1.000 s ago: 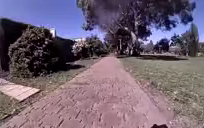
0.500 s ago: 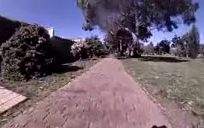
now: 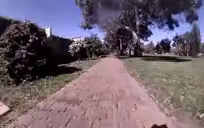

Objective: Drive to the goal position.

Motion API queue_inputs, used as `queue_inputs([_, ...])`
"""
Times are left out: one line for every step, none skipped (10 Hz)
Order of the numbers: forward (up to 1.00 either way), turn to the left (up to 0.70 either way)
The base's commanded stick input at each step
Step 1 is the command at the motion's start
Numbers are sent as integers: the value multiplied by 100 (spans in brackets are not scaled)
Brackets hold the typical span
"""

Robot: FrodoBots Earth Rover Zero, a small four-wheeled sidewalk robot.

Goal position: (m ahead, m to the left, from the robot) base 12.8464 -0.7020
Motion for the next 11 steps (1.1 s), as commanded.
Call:
queue_inputs([70, 0])
queue_inputs([70, 0])
queue_inputs([70, 0])
queue_inputs([70, 0])
queue_inputs([70, 0])
queue_inputs([70, 0])
queue_inputs([70, 0])
queue_inputs([70, 0])
queue_inputs([70, 0])
queue_inputs([70, 0])
queue_inputs([70, 0])
